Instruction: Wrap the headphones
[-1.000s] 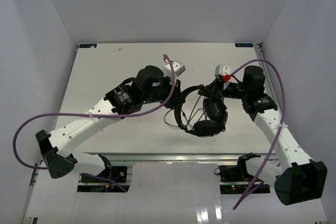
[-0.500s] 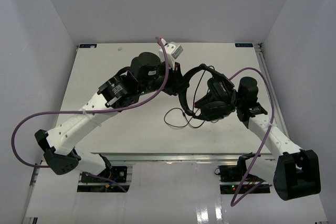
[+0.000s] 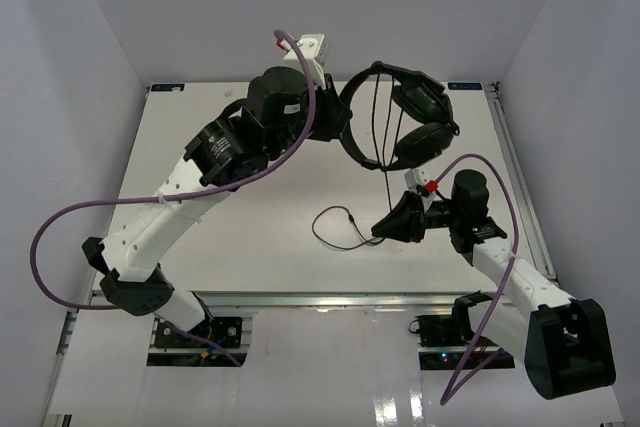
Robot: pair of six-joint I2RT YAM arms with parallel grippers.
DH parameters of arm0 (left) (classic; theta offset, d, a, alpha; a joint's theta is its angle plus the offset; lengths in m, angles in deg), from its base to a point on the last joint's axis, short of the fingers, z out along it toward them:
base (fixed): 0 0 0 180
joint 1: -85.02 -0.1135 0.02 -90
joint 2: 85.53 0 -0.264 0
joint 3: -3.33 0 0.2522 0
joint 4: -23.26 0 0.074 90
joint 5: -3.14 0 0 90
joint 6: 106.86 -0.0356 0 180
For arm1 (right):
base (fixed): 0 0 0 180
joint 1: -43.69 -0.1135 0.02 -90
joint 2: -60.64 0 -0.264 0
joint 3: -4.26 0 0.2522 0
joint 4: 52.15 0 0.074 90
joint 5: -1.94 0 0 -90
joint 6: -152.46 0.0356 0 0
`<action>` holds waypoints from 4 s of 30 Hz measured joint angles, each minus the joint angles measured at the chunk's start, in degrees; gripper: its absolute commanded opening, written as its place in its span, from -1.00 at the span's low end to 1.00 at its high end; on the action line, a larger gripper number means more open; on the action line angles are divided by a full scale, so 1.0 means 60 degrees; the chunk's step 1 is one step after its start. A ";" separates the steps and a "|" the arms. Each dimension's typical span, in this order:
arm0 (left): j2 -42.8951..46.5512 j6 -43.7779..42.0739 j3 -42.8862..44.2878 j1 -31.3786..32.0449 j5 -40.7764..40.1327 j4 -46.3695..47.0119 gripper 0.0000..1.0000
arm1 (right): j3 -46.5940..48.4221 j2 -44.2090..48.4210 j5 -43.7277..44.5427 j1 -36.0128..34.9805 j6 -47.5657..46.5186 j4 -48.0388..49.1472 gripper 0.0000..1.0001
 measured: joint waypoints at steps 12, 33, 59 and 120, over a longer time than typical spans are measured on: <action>-0.0833 0.0900 0.0635 -0.1719 -0.1039 -0.0440 -1.00 | 0.1118 0.0574 -0.0128 -0.0198 -0.4360 -0.5032 -0.83; -0.2077 0.1658 0.0338 -0.2126 -0.2045 -0.0195 -1.00 | 0.5925 0.0039 0.5171 -0.2287 -0.8878 -1.0937 -0.84; -0.1579 0.0198 -0.3889 -0.0699 -0.0828 0.0383 -1.00 | 0.7262 0.0438 1.0340 -0.2986 -0.9666 -0.9222 -0.78; 0.0464 -0.2476 -0.6237 -0.0343 0.0249 0.0784 -1.00 | 0.6321 0.0232 0.9895 -0.2678 -0.8276 -0.6855 -0.85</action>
